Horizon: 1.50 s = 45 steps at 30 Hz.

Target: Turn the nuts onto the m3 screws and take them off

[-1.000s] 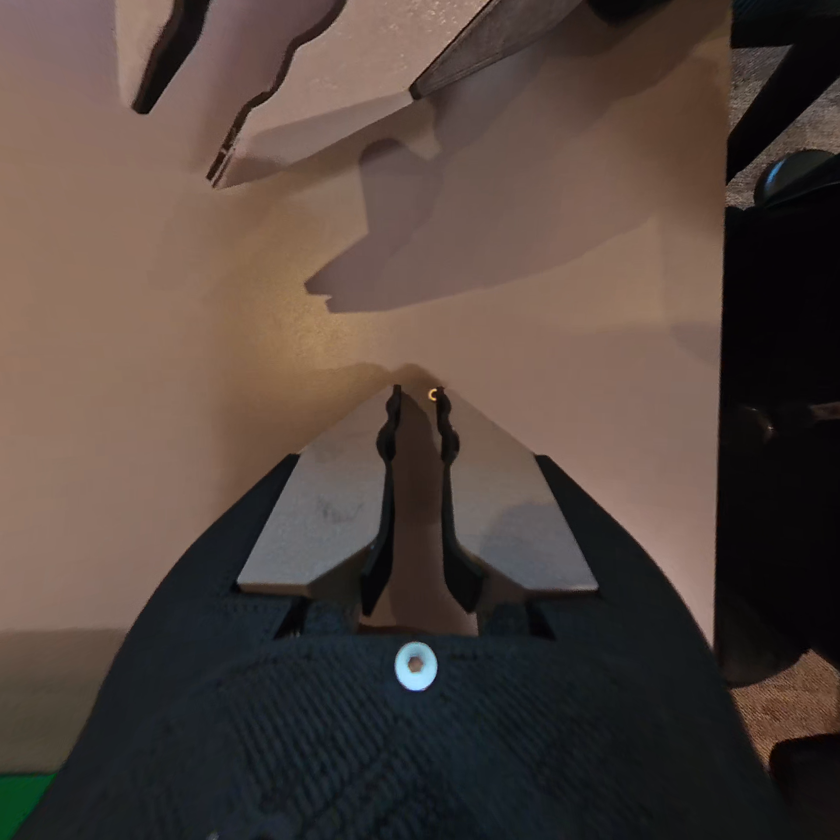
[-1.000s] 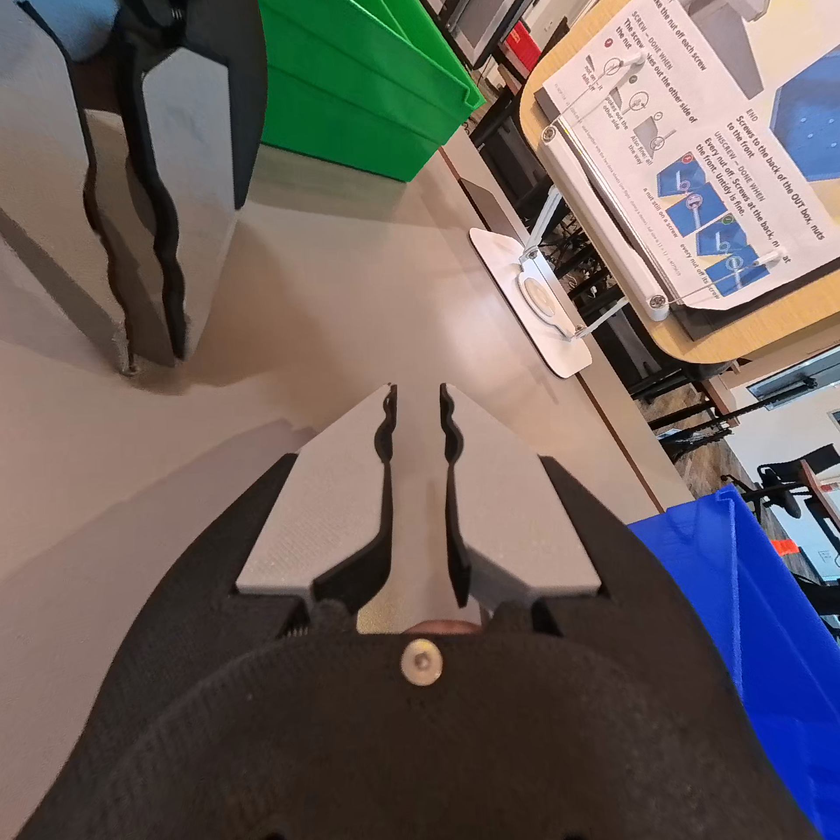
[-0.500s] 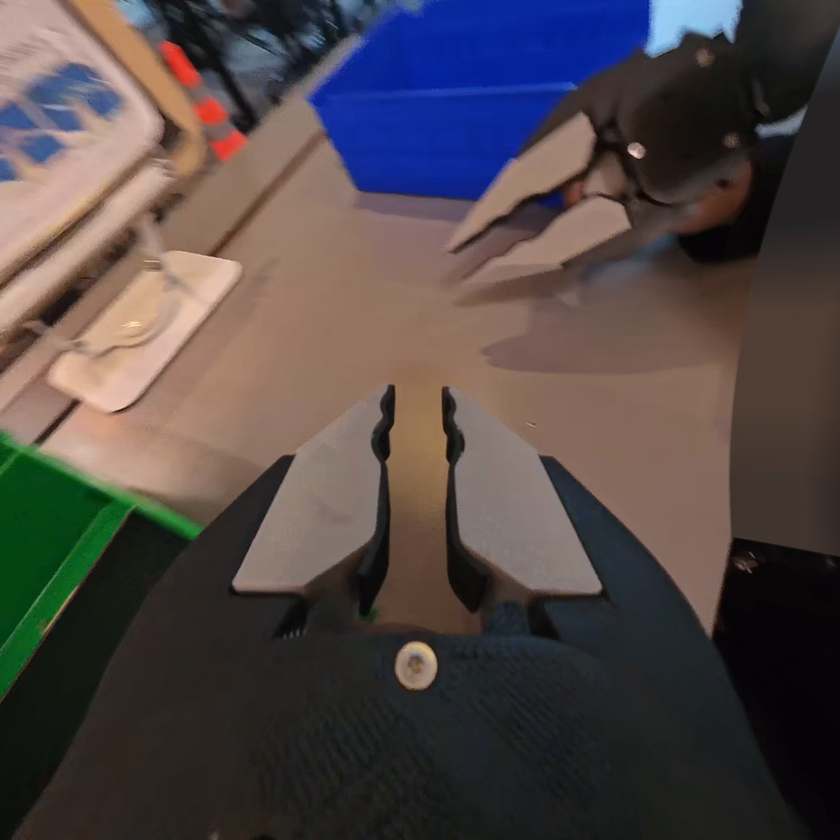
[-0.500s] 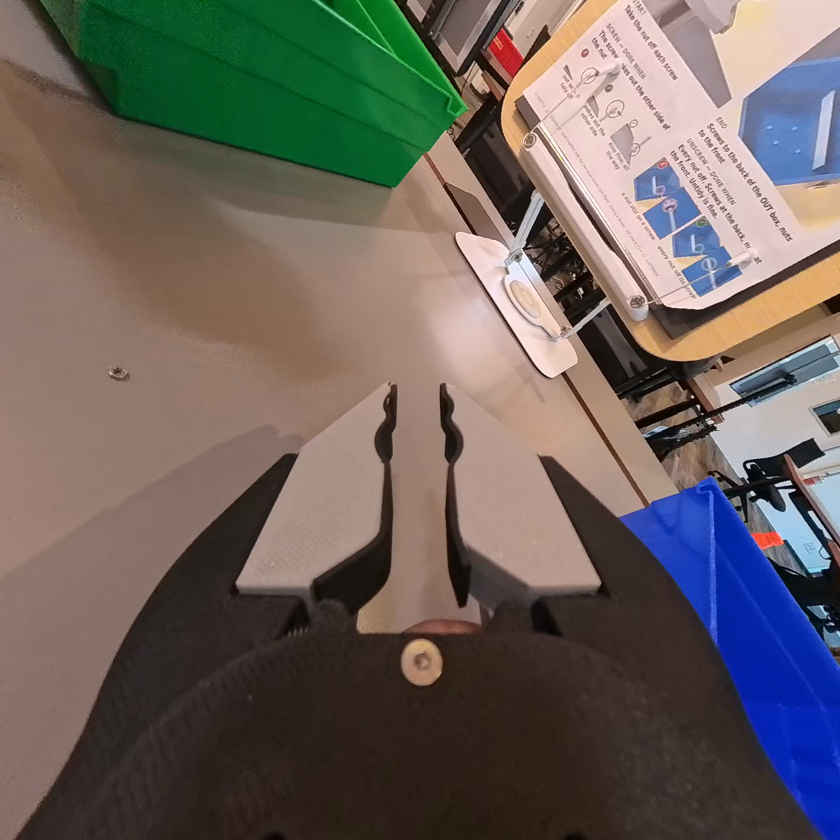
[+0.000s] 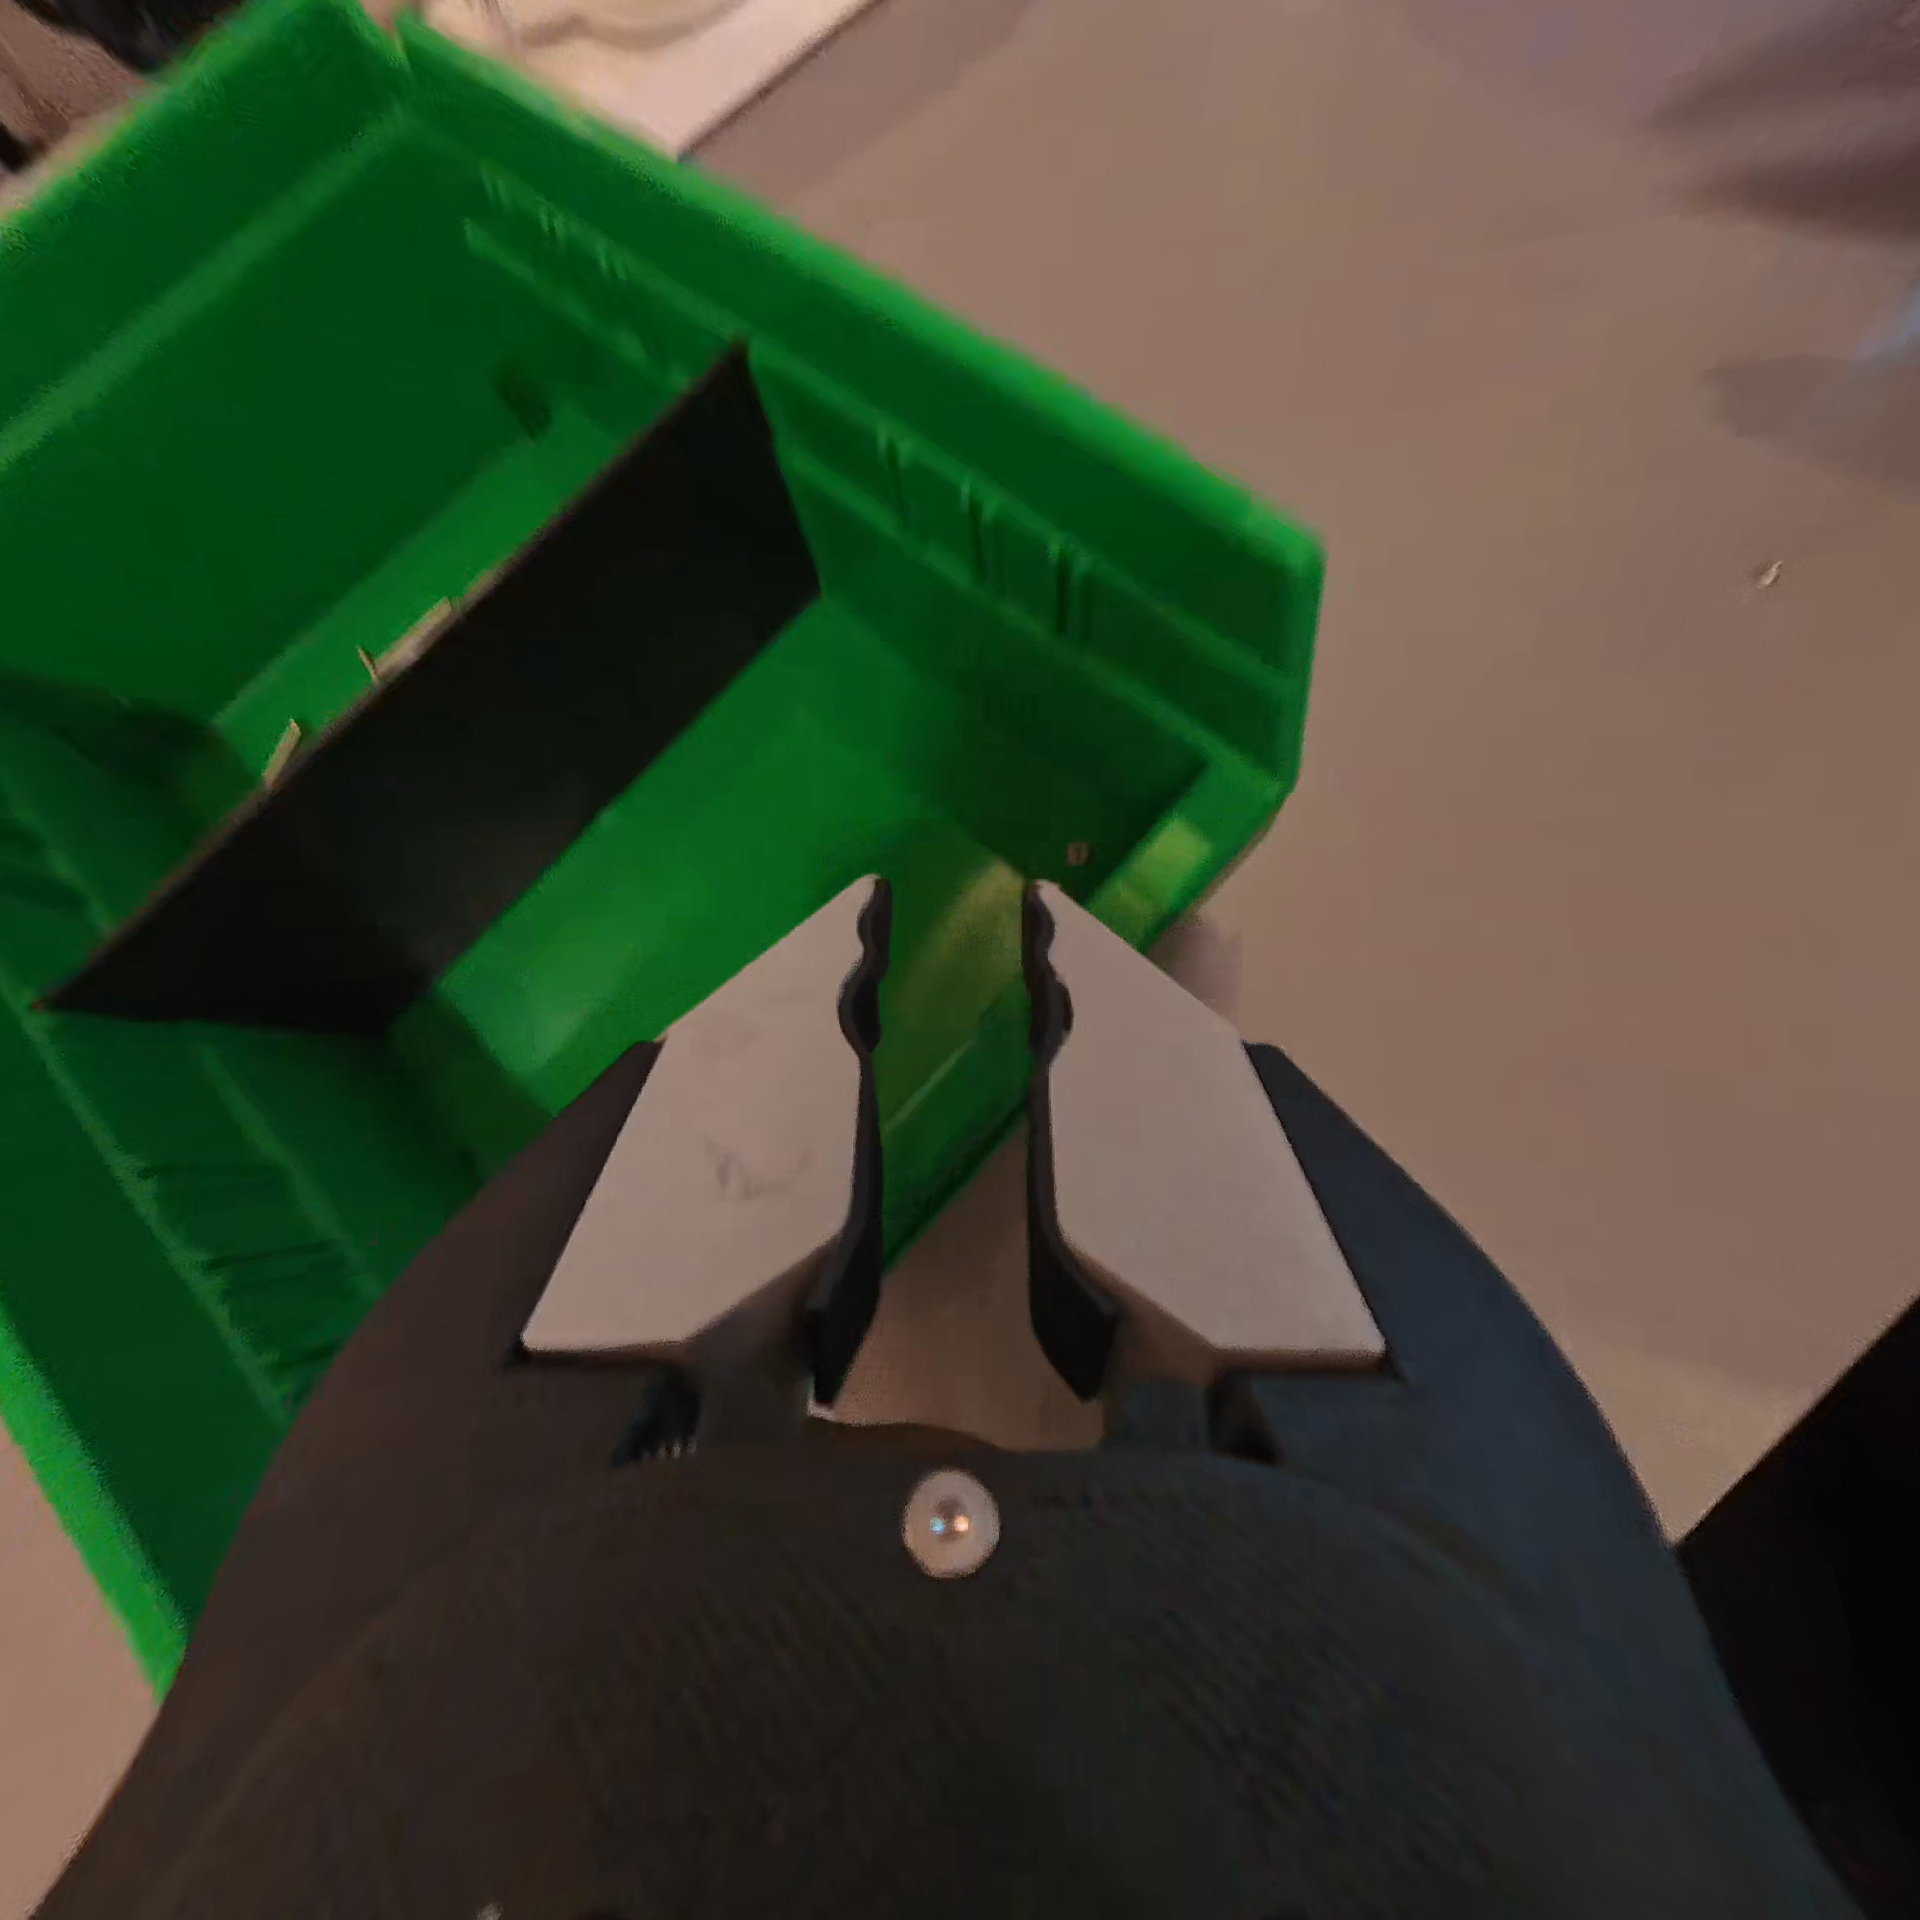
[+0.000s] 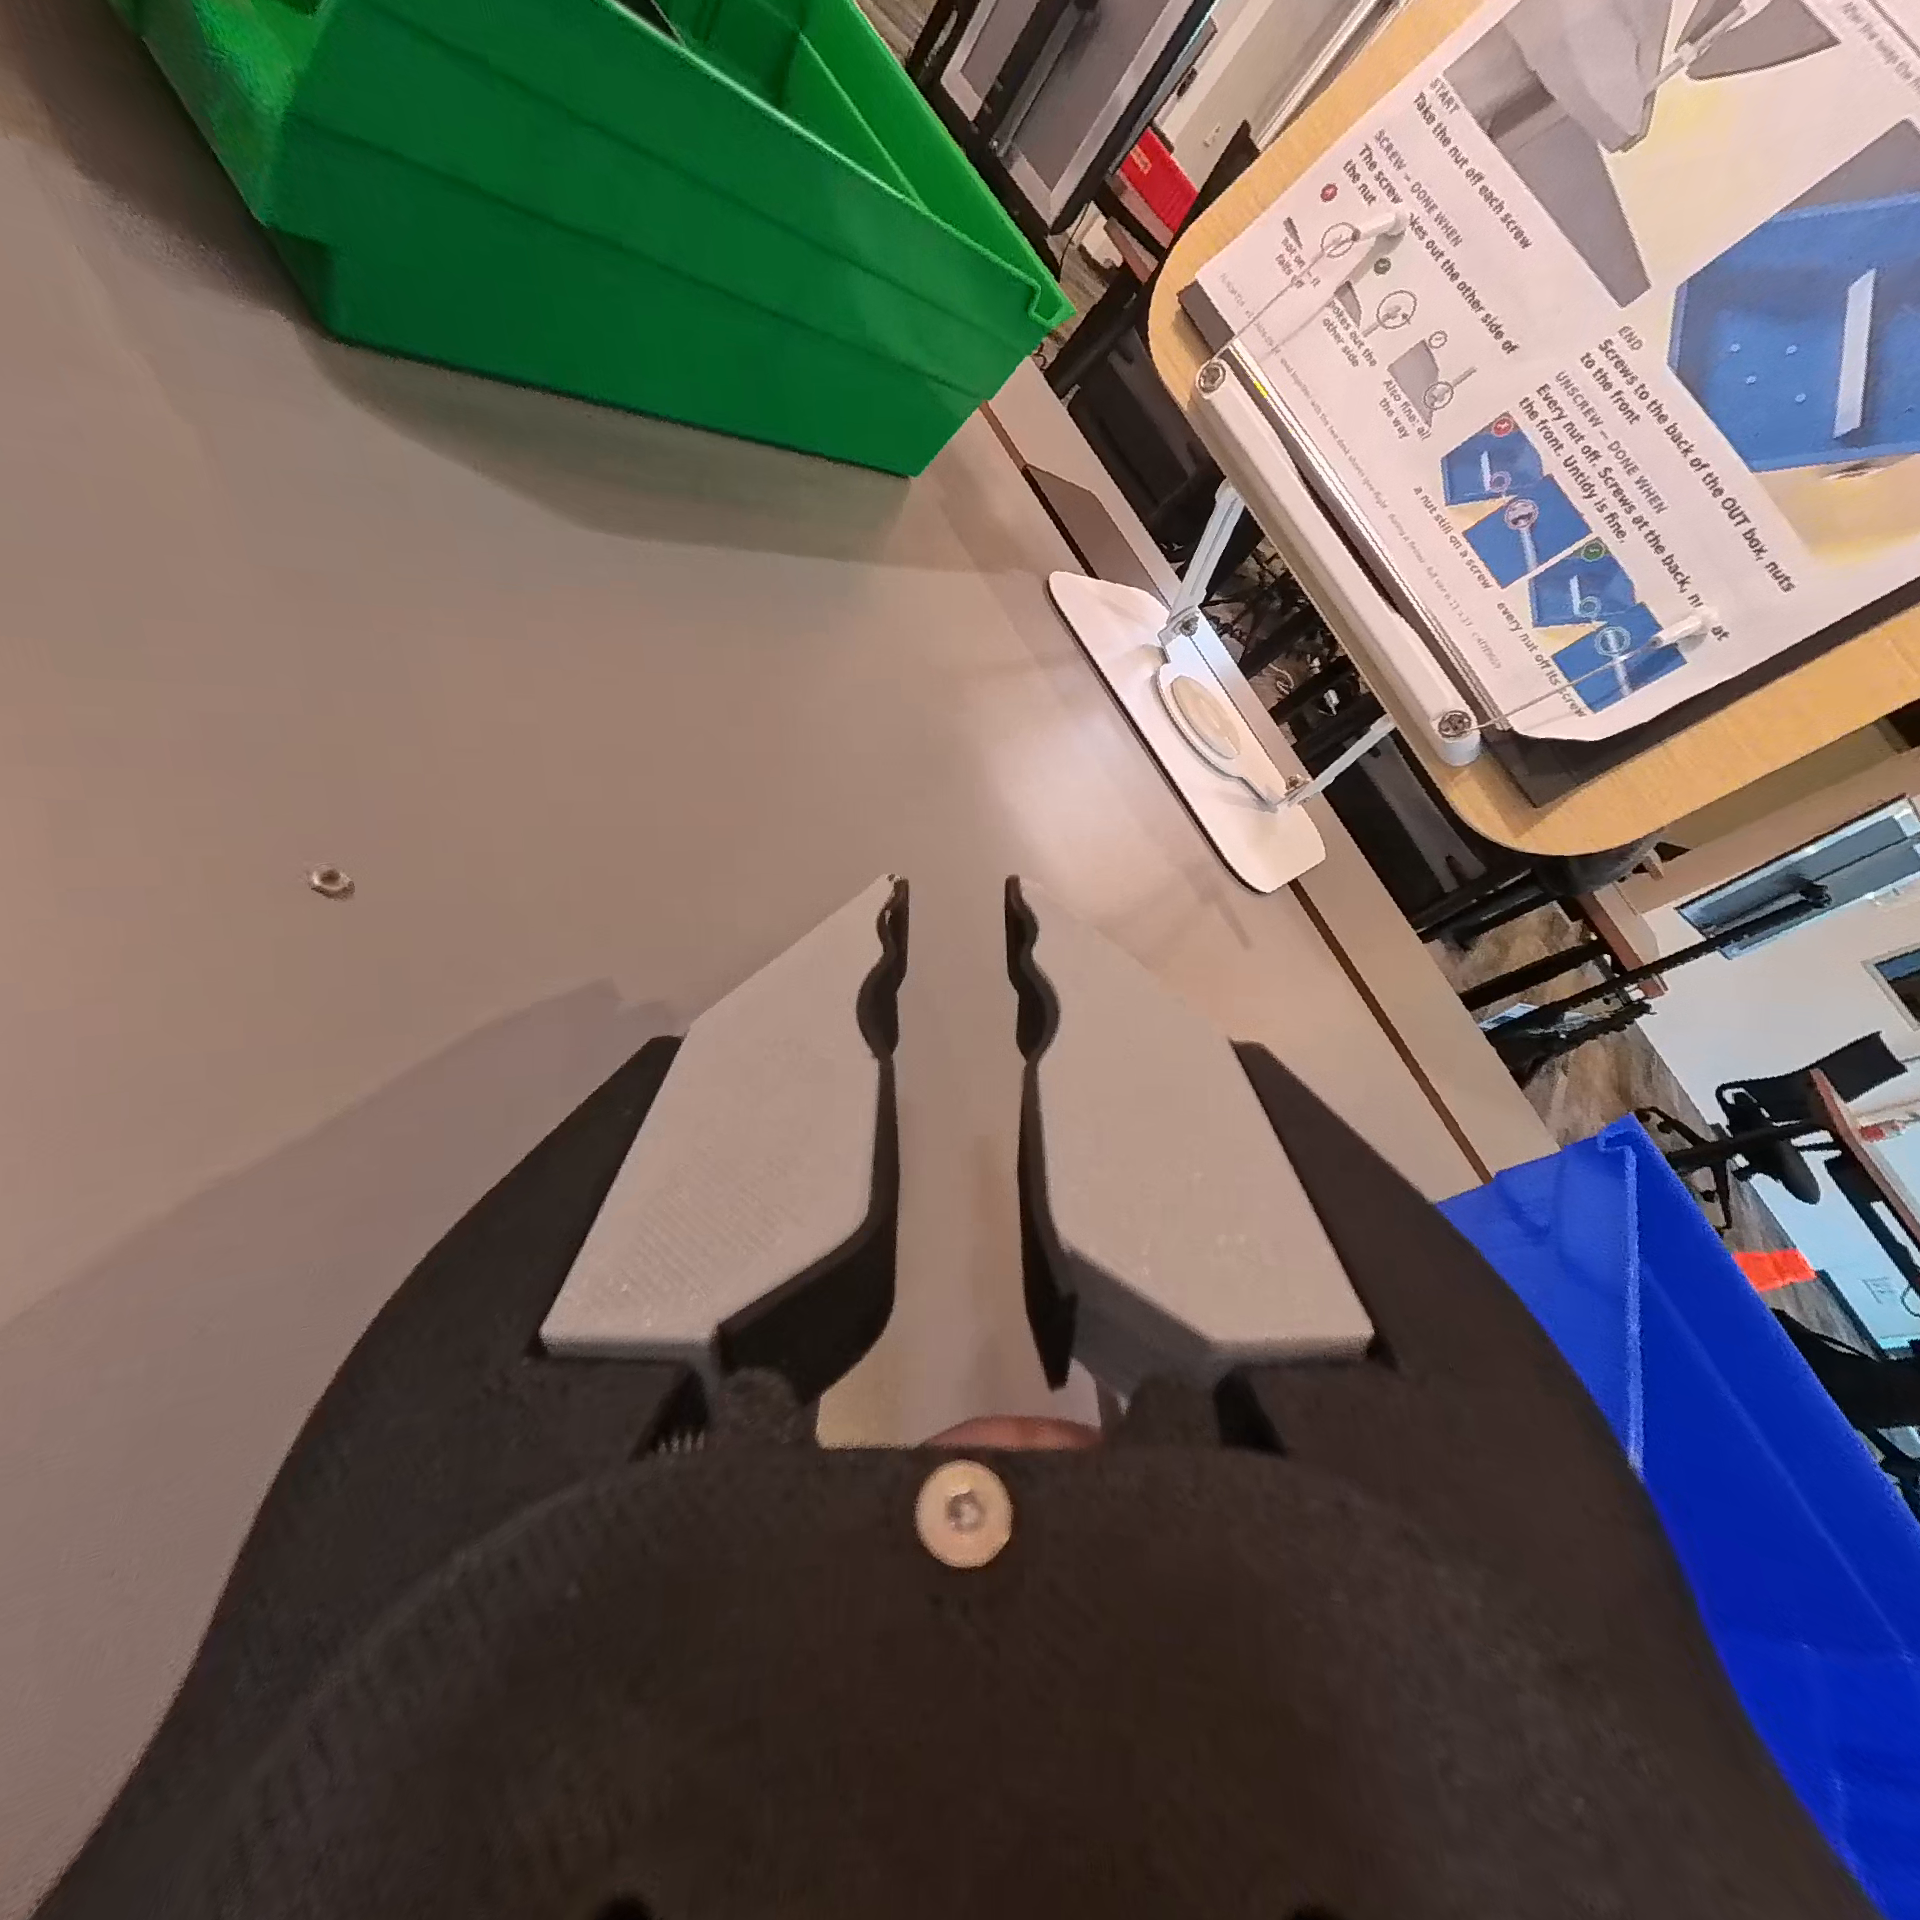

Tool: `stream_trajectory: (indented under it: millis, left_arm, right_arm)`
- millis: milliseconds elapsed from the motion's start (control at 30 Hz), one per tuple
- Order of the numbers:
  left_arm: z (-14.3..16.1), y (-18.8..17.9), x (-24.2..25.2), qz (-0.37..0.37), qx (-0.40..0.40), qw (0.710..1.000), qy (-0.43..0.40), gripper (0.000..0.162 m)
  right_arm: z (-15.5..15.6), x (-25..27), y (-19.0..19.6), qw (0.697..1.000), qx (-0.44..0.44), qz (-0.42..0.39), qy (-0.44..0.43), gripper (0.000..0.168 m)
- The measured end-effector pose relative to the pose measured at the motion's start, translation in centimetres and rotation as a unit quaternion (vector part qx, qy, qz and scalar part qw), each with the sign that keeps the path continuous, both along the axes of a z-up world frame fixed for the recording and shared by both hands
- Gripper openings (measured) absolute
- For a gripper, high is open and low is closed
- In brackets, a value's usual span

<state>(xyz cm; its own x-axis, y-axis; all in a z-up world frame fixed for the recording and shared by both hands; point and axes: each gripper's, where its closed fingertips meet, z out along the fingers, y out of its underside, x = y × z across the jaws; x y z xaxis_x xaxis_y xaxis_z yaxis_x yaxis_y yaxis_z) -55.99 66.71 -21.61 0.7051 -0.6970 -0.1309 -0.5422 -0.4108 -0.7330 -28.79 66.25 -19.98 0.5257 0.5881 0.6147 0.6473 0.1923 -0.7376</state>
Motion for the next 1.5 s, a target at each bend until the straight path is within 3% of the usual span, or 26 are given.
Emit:
stream_trajectory:
  millis: [33,100,267,300,433,600,667,733,800,933,1000,1100,1333,1500]
  left_arm:
    - [-0.8,-0.2,-0.7,0.005,-0.009,1.0,0.004,0.023]
    - [-1.6,0.6,-2.7,0.042,0.005,0.999,0.013,0.017]
    - [-1.7,1.4,-7.8,0.097,0.0,0.995,0.019,0.018]
    - [-1.6,1.3,-8.4,0.096,-0.007,0.995,0.012,0.01]
    - [-1.9,0.9,-11.4,0.122,-0.055,0.991,0.02,0.022]
    - [4.9,3.4,-8.5,0.072,0.011,0.997,-0.039,0.023]
    - [7.7,6.1,-6.7,0.041,0.047,0.998,-0.017,0.023]
    - [8.5,9.2,-4.9,0.004,0.044,0.998,0.034,0.023]
    - [7.1,12.6,-3.5,-0.032,-0.003,0.996,0.085,0.023]
    - [1.4,17.6,-2.5,-0.129,-0.097,0.97,0.181,0.017]
    - [-0.9,19.6,-3.5,-0.133,-0.12,0.956,0.232,0.021]
    - [-2.8,20.2,-3.2,-0.165,-0.15,0.947,0.231,0.016]
    - [-6.0,20.8,-5.2,-0.182,-0.169,0.913,0.324,0.019]
    - [-6.1,20.5,-4.8,-0.183,-0.184,0.916,0.306,0.011]
  right_arm:
    - [0.0,-0.1,0.0,1.0,-0.001,0.002,0.001,0.015]
    - [-0.2,-0.2,-0.1,1.0,-0.007,0.005,0.001,0.015]
    - [-1.0,-0.5,-0.1,1.0,-0.024,0.014,-0.002,0.016]
    - [-1.1,-0.6,-0.1,1.0,-0.026,0.017,-0.002,0.016]
    - [-1.3,-0.6,0.1,0.999,-0.039,0.019,0.008,0.016]
    - [-1.6,-0.6,0.3,0.998,-0.063,0.021,0.023,0.016]
    - [-1.9,-0.7,0.3,0.997,-0.073,0.025,0.025,0.016]
    - [-2.3,-0.9,0.3,0.996,-0.08,0.028,0.021,0.017]
    - [-2.5,-1.0,0.2,0.996,-0.081,0.03,0.014,0.017]
    - [-2.4,-0.8,0.1,0.997,-0.069,0.027,0.009,0.017]
    - [-2.1,-0.4,0.3,0.997,-0.067,0.02,0.013,0.017]
    - [-1.9,-0.1,0.5,0.997,-0.069,0.016,0.023,0.017]
    - [-2.4,-0.3,0.4,0.997,-0.078,0.02,0.019,0.017]
    - [-2.2,-0.1,0.6,0.997,-0.075,0.015,0.02,0.017]
